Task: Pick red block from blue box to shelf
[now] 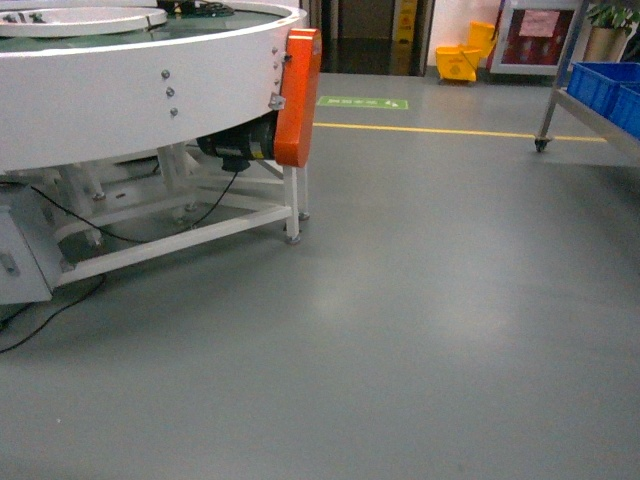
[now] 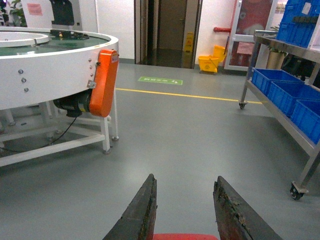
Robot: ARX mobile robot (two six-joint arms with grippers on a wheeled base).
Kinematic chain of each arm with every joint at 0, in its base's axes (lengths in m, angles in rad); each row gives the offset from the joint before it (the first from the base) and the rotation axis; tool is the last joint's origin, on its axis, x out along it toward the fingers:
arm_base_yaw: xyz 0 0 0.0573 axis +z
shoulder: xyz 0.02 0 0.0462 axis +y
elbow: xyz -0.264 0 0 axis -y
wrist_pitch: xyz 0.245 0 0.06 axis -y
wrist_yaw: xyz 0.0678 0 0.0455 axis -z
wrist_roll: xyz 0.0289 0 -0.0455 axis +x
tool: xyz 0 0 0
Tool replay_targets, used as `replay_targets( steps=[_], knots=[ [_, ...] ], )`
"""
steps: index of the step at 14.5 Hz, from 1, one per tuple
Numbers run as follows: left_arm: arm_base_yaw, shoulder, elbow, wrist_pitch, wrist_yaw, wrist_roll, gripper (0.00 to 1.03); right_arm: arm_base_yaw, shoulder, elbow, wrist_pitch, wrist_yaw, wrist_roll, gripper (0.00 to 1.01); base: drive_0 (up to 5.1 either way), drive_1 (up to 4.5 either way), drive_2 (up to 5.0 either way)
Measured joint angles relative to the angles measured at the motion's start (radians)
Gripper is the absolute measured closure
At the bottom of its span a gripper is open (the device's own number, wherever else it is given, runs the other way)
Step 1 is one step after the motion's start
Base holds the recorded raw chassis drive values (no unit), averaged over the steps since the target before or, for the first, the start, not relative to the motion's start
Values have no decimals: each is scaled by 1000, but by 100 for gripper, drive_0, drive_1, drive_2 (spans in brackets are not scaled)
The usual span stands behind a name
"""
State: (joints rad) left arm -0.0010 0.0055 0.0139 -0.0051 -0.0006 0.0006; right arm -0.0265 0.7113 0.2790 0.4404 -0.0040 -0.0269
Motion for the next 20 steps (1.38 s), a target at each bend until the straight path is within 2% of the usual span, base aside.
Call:
replay_targets(
  steps=[5, 20],
  knots=[
    [0, 0, 0, 0, 0, 0, 5, 0, -1, 0, 1, 0, 0, 73, 0, 0, 0],
    [1, 0, 0, 1, 0, 0, 5, 0, -6, 0, 1, 0, 0, 73, -161, -161, -161]
  ],
)
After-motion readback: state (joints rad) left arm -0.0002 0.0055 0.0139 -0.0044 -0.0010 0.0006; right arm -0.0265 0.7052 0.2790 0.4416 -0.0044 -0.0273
